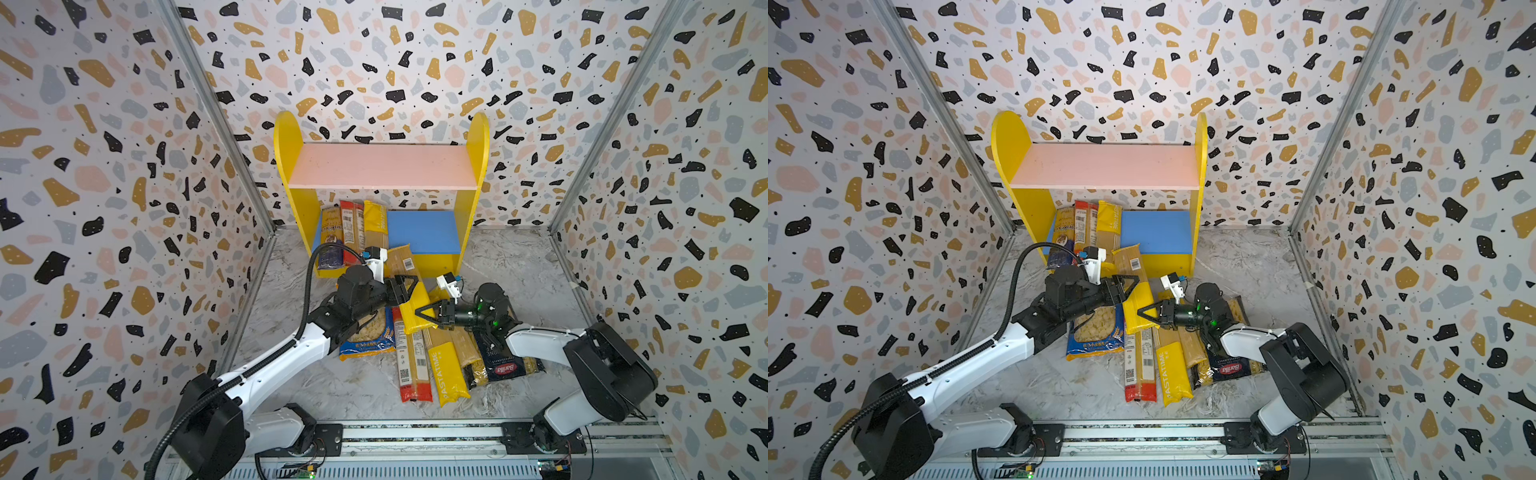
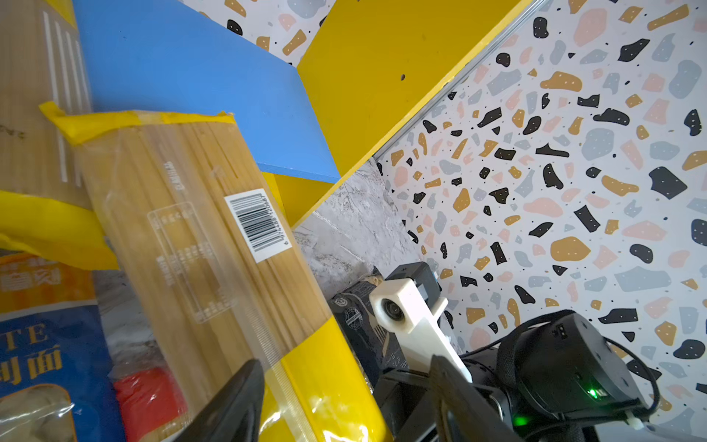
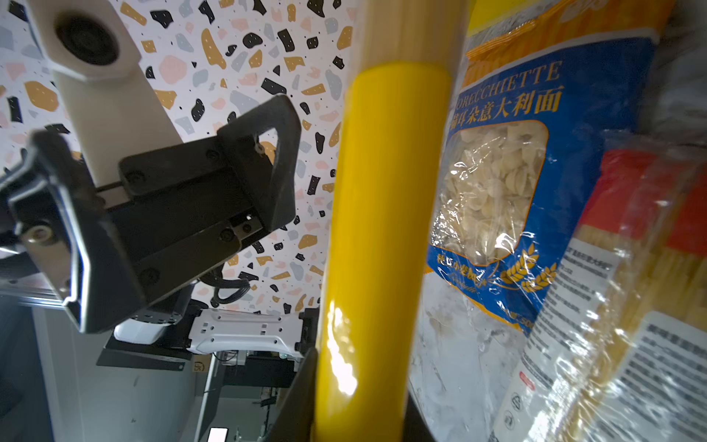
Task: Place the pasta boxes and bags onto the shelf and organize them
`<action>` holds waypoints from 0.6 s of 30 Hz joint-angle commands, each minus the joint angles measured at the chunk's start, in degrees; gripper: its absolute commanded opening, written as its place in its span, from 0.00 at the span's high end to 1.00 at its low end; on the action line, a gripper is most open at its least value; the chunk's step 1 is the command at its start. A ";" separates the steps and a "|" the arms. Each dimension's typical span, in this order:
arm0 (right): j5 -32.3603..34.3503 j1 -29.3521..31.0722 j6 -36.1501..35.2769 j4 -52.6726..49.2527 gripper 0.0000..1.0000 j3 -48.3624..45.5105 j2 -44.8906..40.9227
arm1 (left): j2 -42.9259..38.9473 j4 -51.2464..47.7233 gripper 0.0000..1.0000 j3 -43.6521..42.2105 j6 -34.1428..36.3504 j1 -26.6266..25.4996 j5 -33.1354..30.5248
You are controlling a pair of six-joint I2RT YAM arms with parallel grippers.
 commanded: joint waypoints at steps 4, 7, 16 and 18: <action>-2.87 -1.55 2.35 17.57 1.00 7.40 0.75 | -0.71 1.46 0.31 3.39 1.72 1.86 3.77; -2.19 -1.58 -4.31 8.39 1.00 10.70 -0.21 | -2.08 -1.30 0.27 4.36 3.67 2.14 3.30; 1.15 -2.99 -13.01 -4.34 1.00 21.67 4.26 | -13.71 -12.59 0.20 2.45 7.33 3.45 -6.01; 1.48 -3.52 -13.20 -4.91 1.00 24.34 6.93 | -17.45 -15.16 0.20 1.13 7.56 3.68 -8.35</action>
